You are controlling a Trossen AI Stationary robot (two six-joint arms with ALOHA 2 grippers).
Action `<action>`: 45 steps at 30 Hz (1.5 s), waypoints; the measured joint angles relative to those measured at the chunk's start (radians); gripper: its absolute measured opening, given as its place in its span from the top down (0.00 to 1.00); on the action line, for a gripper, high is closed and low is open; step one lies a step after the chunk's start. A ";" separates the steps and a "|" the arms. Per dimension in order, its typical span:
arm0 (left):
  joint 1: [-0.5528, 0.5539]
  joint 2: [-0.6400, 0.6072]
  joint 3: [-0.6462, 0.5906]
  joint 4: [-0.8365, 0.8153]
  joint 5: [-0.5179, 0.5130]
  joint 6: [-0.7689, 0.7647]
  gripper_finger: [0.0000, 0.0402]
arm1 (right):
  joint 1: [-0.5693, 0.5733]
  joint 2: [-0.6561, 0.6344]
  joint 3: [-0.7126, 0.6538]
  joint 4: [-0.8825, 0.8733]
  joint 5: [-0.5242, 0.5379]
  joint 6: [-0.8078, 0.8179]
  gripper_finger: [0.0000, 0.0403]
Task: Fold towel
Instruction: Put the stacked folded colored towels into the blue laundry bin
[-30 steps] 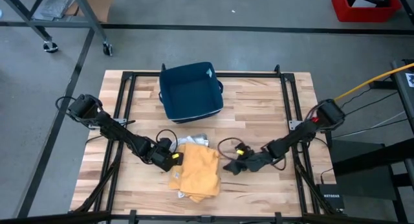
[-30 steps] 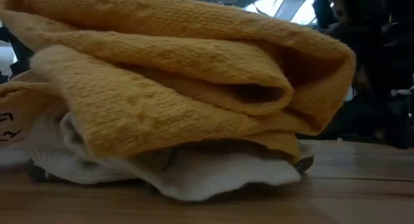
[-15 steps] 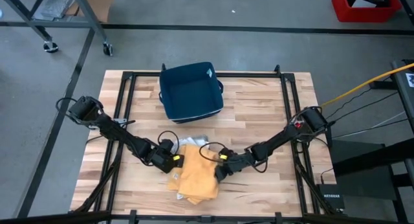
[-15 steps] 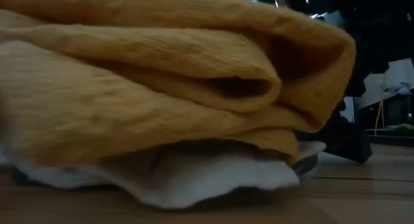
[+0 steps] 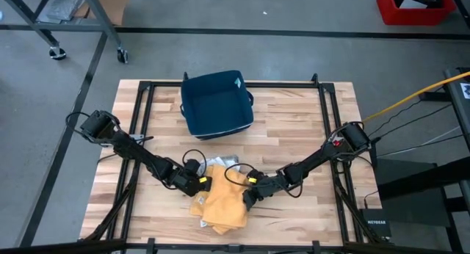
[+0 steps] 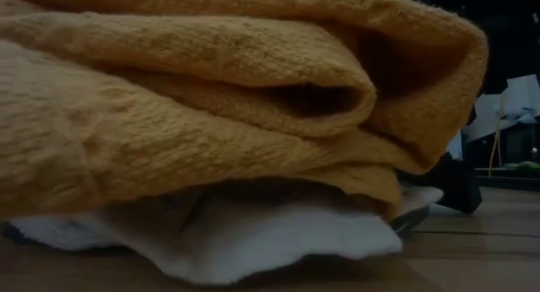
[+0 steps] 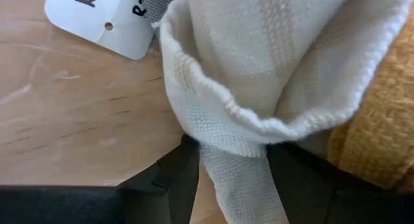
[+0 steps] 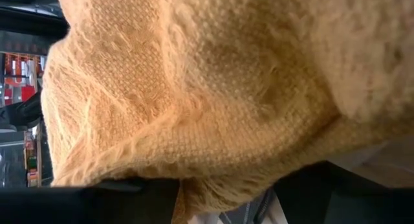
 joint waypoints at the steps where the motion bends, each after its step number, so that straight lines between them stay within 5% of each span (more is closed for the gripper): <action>1: 0.000 0.001 0.000 0.007 0.000 0.001 0.56 | 0.000 0.000 0.000 -0.003 0.003 0.000 0.45; 10: 0.001 0.002 0.000 0.011 0.005 0.000 0.64 | 0.000 0.002 -0.001 -0.002 0.066 -0.010 0.50; 21: 0.001 0.006 -0.002 0.156 -0.020 0.104 0.97 | -0.006 0.010 -0.007 0.125 0.111 -0.197 0.95; 27: -0.004 0.006 0.026 0.183 -0.034 0.139 0.98 | -0.020 0.010 -0.008 0.151 0.082 -0.211 0.90; 34: -0.005 -0.020 0.060 0.178 -0.039 0.184 0.99 | -0.046 0.008 -0.008 0.284 0.040 -0.212 0.96; 45: -0.004 -0.202 0.064 0.034 -0.112 0.210 1.00 | -0.120 0.003 -0.005 0.465 -0.045 -0.211 0.96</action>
